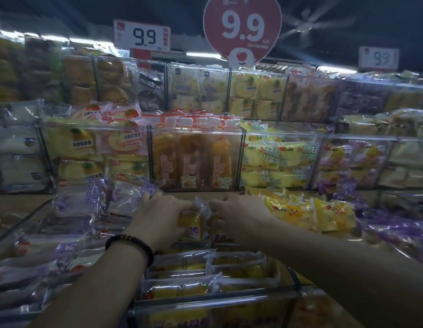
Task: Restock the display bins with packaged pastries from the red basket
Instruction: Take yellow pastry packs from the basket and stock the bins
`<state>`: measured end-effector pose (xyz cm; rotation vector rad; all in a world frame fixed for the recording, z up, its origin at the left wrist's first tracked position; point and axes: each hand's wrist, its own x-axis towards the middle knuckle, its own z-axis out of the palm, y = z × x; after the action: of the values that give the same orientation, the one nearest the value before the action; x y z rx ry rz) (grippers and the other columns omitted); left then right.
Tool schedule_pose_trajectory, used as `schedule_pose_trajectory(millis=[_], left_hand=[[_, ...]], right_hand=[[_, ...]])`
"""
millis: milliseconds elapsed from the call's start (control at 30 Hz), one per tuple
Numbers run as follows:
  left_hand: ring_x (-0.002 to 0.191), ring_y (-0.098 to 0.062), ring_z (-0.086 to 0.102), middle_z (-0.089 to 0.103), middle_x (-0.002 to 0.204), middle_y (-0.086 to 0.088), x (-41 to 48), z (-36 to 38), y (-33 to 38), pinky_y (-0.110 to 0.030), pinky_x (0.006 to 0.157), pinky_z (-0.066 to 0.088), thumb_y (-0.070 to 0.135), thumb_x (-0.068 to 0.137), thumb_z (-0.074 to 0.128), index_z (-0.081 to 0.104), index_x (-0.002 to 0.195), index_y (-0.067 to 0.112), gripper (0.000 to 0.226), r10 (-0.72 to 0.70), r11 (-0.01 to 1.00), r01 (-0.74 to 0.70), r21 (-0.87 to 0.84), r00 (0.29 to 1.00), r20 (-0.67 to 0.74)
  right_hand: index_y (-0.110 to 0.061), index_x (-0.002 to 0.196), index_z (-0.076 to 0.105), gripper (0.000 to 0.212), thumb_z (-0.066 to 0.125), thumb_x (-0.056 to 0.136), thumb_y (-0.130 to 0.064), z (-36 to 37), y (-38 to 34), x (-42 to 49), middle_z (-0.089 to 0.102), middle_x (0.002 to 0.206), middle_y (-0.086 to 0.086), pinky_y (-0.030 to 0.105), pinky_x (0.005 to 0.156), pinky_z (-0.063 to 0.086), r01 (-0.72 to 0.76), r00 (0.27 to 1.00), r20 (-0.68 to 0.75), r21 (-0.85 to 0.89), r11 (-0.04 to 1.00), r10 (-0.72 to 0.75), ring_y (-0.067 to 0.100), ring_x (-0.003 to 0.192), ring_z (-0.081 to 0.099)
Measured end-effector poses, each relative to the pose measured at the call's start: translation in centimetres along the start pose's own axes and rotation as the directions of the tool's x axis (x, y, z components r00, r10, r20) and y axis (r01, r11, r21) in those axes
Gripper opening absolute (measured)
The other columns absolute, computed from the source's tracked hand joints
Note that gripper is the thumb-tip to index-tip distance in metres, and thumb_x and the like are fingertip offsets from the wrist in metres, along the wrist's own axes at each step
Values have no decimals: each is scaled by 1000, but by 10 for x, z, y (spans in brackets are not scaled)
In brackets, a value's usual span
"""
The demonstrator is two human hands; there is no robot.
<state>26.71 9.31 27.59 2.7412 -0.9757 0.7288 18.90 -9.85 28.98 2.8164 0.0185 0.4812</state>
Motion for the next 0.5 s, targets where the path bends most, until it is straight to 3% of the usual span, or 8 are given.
schedule_pose_trajectory(millis=[67, 167, 267, 400, 500], left_hand=[[129, -25, 44, 64, 130, 12, 1, 2, -1, -45, 105, 28, 63, 90, 67, 47, 140, 61, 54, 5, 1000, -5, 10, 1000, 8], [128, -25, 43, 64, 129, 11, 2, 3, -2, -44, 103, 29, 64, 90, 66, 46, 140, 61, 54, 11, 1000, -11, 7, 1000, 20], [131, -27, 41, 62, 133, 10, 2, 5, -3, -44, 102, 28, 64, 90, 66, 45, 140, 62, 55, 11, 1000, -10, -11, 999, 40], [133, -28, 40, 60, 138, 10, 3, 7, -5, -46, 103, 28, 68, 87, 65, 45, 140, 61, 57, 19, 1000, -19, 5, 999, 50], [133, -28, 41, 60, 134, 8, 4, 7, -5, -47, 104, 28, 68, 88, 65, 44, 141, 60, 57, 18, 1000, -19, 14, 998, 53]], right_hand=[[-30, 126, 59, 25, 63, 102, -35, 2, -4, 3, 68, 110, 4, 42, 75, 59, -20, 1000, -1, 3, 1000, 20, 27, 92, 68], [-23, 117, 67, 16, 58, 104, -25, -9, -10, 10, 66, 95, 2, 34, 64, 51, -51, 997, 57, -21, 998, 52, 24, 80, 61], [-20, 119, 71, 23, 55, 105, -26, -24, -13, 19, 68, 102, 5, 37, 68, 48, -108, 984, 150, 45, 993, 100, 28, 83, 61], [-15, 121, 69, 24, 59, 103, -26, -29, -20, 26, 67, 104, 7, 39, 70, 46, -168, 976, 156, 96, 981, 152, 30, 83, 58], [-9, 121, 60, 20, 58, 101, -14, -23, -22, 22, 61, 99, 8, 41, 70, 44, -204, 976, 92, 109, 973, 195, 32, 87, 57]])
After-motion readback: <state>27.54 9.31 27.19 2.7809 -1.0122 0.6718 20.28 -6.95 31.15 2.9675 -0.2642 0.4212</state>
